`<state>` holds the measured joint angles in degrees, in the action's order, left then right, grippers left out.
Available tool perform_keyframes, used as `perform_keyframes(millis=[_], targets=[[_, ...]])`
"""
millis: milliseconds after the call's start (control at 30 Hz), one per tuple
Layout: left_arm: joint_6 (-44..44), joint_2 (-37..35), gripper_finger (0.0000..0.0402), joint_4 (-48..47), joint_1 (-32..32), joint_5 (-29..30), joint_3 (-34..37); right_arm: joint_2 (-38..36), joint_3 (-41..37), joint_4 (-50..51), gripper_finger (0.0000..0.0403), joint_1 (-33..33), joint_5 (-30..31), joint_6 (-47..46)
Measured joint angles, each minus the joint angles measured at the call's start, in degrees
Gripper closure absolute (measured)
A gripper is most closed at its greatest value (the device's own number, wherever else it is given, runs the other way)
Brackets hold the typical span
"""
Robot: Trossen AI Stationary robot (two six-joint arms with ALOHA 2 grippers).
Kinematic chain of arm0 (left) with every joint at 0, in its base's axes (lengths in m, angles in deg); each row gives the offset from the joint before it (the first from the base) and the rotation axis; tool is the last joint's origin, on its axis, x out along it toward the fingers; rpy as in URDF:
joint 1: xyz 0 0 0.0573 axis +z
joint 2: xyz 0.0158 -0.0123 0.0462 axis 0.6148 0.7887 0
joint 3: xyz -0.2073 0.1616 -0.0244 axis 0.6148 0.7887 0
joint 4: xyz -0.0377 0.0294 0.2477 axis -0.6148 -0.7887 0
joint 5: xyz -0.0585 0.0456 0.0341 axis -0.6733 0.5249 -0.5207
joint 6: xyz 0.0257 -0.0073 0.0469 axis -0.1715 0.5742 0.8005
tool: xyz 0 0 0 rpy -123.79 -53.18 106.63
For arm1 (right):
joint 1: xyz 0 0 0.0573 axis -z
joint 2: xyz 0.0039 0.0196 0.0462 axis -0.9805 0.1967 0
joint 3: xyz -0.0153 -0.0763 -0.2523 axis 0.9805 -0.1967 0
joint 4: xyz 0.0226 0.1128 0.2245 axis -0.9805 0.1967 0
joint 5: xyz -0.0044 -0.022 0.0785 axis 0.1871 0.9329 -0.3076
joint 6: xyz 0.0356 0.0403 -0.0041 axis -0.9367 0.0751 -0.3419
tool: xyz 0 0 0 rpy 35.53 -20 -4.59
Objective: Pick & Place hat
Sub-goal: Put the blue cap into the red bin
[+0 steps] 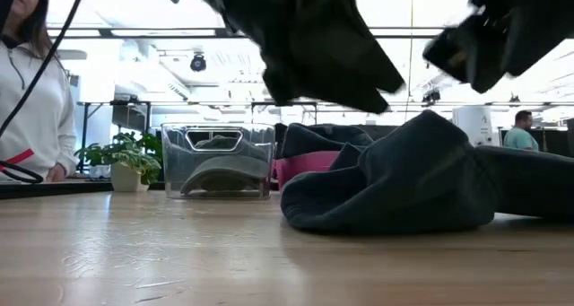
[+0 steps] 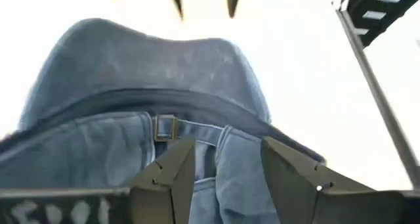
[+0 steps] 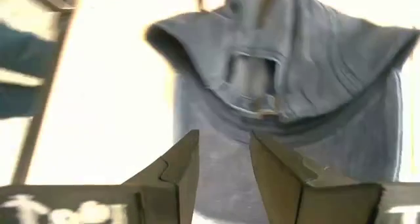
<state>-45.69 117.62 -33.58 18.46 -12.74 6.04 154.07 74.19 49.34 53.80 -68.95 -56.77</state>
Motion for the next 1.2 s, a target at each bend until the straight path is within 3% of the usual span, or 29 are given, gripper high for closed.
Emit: perform_keyframes(millis=[200,567,667,833,1200], targets=[[-0.8,-6.4,0.0236,-7.0,-1.2,0.3,0.0,-3.2,0.0,0.1,0.0274,-4.1,-1.8,4.4],[-6.6,-10.4,0.0236,-15.0,-4.0,0.2,0.0,5.1,4.2,2.3,0.0228,-10.8,-2.8,6.7],[-8.1,-10.7,0.0236,-17.8,-4.5,0.2,0.0,9.0,7.5,4.3,0.0214,-12.8,1.5,8.9],[-13.1,-12.3,0.0236,-24.5,-6.0,0.8,0.1,15.3,13.1,9.8,0.0196,-14.3,17.6,3.1],[-9.7,-17.6,0.0236,-37.0,-11.8,4.0,0.3,25.8,21.5,12.8,0.0188,-15.0,17.0,-10.6]])
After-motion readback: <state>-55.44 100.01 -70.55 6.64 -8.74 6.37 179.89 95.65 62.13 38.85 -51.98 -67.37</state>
